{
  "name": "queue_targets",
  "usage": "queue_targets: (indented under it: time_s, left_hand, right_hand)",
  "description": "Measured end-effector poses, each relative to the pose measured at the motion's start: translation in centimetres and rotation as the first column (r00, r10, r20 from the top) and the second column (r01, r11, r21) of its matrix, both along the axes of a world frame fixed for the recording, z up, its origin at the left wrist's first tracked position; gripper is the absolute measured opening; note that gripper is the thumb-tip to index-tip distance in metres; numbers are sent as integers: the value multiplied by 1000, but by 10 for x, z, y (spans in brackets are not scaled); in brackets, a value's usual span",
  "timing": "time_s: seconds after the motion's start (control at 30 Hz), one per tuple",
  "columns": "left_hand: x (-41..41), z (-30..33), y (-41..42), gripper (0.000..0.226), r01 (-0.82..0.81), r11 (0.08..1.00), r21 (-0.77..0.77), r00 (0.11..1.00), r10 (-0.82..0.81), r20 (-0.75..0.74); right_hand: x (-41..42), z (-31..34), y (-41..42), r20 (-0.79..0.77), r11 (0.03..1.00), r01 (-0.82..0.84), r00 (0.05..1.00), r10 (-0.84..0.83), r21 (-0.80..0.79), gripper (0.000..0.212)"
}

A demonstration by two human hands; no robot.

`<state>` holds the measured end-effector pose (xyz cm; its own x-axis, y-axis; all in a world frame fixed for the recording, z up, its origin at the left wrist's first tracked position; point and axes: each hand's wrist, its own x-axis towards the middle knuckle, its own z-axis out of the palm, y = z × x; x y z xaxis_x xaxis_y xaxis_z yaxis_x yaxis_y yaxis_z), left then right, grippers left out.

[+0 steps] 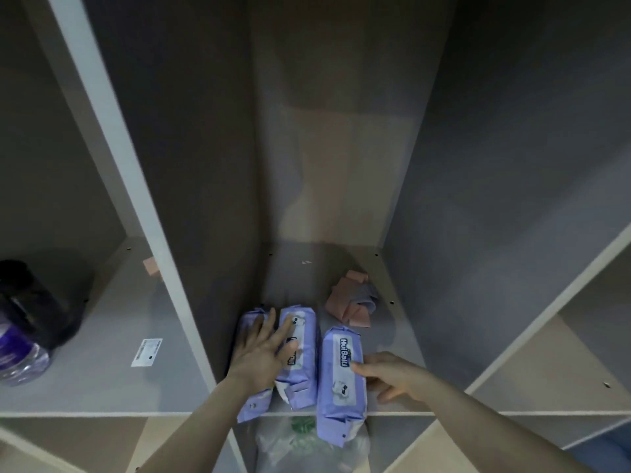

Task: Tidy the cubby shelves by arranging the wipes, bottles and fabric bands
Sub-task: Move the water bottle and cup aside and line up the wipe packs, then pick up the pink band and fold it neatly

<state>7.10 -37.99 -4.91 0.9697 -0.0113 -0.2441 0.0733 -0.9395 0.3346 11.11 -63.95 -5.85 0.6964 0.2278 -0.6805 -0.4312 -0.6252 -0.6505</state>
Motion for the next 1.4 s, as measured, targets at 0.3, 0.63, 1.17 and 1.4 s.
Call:
queue_targets:
  time_s: [0.3, 0.63, 1.17, 1.4]
  left_hand:
    - [-15, 62, -2, 54, 35, 950, -312, 989, 13, 150]
    - [-109, 150, 92, 42, -63, 591, -804, 998, 36, -52]
    - [-103, 97, 302, 54, -286, 696, -659, 738, 598, 311]
    - [-42, 66, 333, 50, -179, 748, -639, 787, 499, 364]
  right_hand:
    - [53, 25, 50, 561, 976, 52, 824, 78, -212, 26]
    - [-70, 110, 159, 303, 674, -736, 657, 690, 63, 31]
    - [-25, 62, 426, 547, 962, -242, 826, 134, 129, 66]
    - [47, 18, 444, 608, 940, -159, 728, 318, -301, 84]
